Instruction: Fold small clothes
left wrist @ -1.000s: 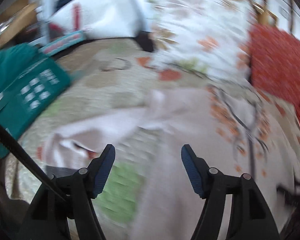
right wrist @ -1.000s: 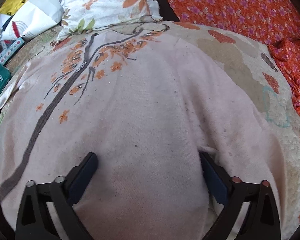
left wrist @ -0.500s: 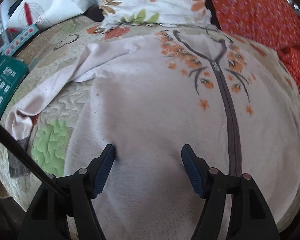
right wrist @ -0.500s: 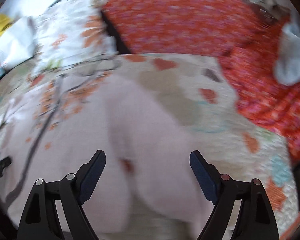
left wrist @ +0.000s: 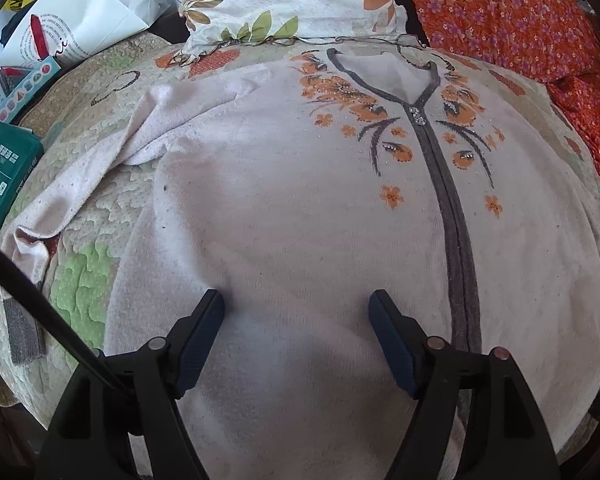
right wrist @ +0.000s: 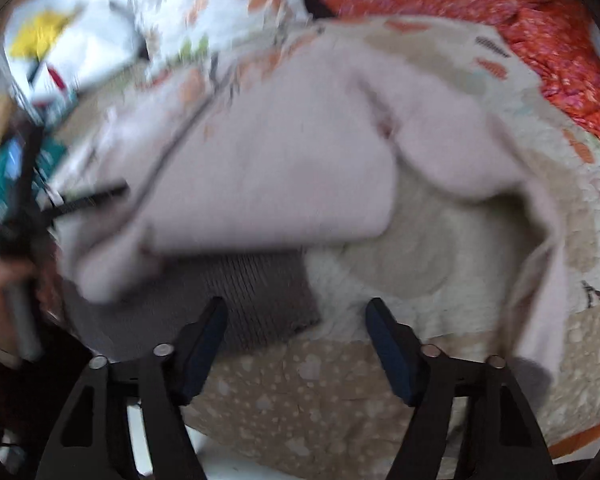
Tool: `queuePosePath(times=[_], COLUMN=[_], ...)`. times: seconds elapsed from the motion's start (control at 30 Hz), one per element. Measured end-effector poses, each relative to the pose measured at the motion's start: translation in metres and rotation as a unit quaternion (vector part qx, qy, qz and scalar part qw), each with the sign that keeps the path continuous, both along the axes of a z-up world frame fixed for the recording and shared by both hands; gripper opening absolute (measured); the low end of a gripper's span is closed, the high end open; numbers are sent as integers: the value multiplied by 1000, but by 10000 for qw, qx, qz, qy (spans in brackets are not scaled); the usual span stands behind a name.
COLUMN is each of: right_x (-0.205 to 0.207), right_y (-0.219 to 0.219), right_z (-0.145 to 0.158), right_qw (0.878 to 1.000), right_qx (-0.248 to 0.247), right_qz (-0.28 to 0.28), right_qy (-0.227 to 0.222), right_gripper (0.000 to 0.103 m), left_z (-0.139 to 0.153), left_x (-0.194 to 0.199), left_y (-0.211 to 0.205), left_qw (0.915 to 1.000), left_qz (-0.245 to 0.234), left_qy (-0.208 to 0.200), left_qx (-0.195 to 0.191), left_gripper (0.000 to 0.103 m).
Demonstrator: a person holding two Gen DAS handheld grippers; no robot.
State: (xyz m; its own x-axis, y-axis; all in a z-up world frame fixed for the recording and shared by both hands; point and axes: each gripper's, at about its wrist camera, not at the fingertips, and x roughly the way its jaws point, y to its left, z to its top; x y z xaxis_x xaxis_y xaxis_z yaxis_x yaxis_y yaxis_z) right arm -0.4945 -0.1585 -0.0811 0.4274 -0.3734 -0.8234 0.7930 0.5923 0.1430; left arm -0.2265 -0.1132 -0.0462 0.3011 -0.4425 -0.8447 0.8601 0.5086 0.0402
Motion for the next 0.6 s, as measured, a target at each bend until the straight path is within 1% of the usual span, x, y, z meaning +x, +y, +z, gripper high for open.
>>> queuePosePath(times=[0.03,0.07,0.1,0.13,0.17,0.27,0.37,0.43,0.47,0.5,0.53,0.6], right_x=[3,5,4,0,-5,-21,-37,-52,-58,-64,-66,-67], right_y=[-2,0,-1,-1,1,27,56,71,73,72,69,56], right_z=[0,2,5,6,8,9,9,3,4,9,16,34], right_qw=[9999,9996,9997,9994,9991,9978,9946,9901,9895,9909,9921,9951], right_qx=[-167,-273,-102,99,200,597,1007,1304,1330,1220,1130,921], right_qz=[-1,30,152,138,103,163,193,269,230,90,18,-87], right_qy=[37,47,-149,-305,-365,-246,162,443,511,567,541,337], right_gripper=[56,15,6,6,5,5,5,6,7,7,8,15], left_z=[0,0,1,1,2,2,2,2,2,1,1,1], left_x=[0,0,1,2,1,1,1,0,0,0,1,-1], left_y=[0,1,1,1,1,3,3,2,2,2,3,2], left_qw=[10000,10000,10000,9999,9999,9998,9997,9996,9996,9996,9996,9997], left_qz=[11,25,34,45,58,69,91,109,115,111,100,91], left_qy=[23,46,69,91,113,180,247,265,266,258,253,209], left_qx=[0,-2,-11,-12,-16,-19,-7,-4,-1,3,5,21], left_gripper=[74,74,74,74,74,74,74,75,75,76,76,78])
